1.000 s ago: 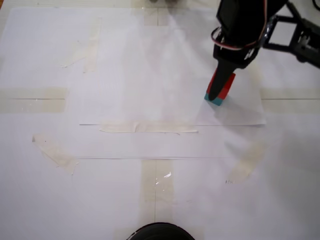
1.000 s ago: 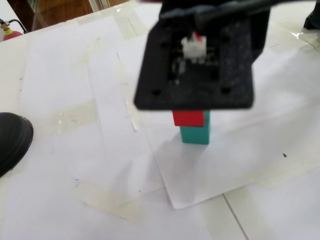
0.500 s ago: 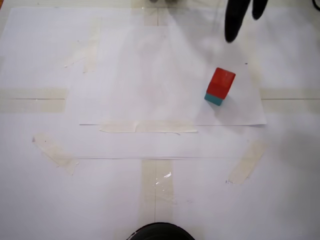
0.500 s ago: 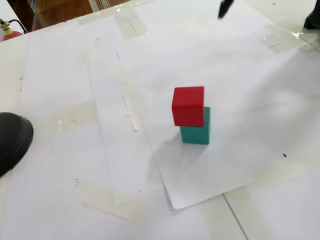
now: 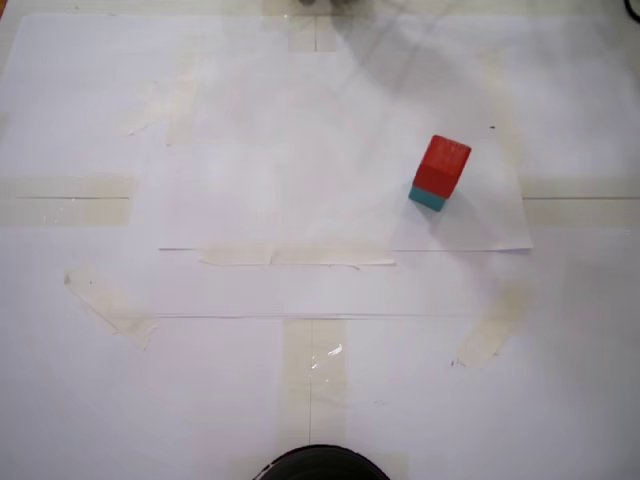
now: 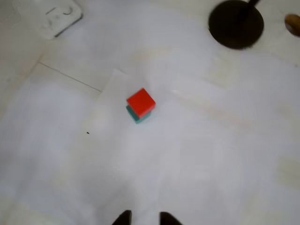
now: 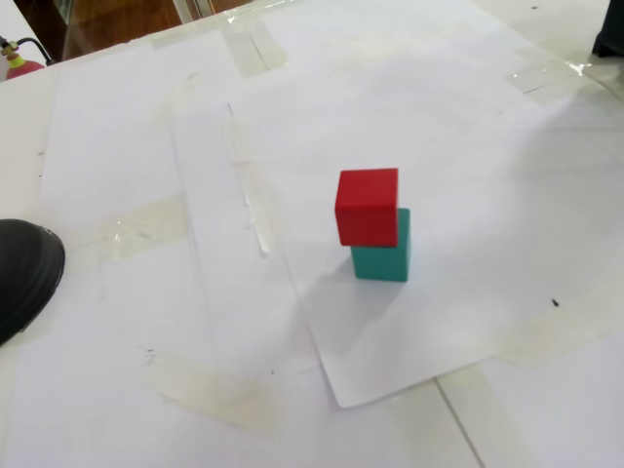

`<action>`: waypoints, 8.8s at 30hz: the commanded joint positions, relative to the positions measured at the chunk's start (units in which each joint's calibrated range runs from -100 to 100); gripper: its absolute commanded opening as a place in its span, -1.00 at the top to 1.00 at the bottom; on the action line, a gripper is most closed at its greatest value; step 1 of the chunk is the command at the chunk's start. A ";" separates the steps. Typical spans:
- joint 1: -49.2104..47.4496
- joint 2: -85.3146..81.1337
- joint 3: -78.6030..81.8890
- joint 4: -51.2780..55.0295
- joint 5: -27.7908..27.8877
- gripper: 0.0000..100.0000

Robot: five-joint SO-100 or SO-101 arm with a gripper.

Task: Put the red cube on the top of the blue cube.

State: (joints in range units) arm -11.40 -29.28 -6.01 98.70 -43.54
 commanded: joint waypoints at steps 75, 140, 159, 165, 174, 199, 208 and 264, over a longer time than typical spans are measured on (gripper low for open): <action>8.30 -68.23 100.38 -33.51 -4.88 1.00; 7.77 -16.30 35.65 -17.37 -13.72 1.00; 10.42 -0.84 38.47 -29.27 -14.65 1.00; 11.71 0.10 38.74 -28.54 -13.63 1.00; 12.16 0.19 41.64 -29.19 -13.63 0.96; 8.83 0.61 52.27 -40.61 -15.63 0.38; 9.44 3.36 56.44 -47.86 -17.24 0.41; 10.72 6.11 58.80 -55.36 -15.97 0.73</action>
State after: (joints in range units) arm -0.88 -20.35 56.71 40.63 -60.05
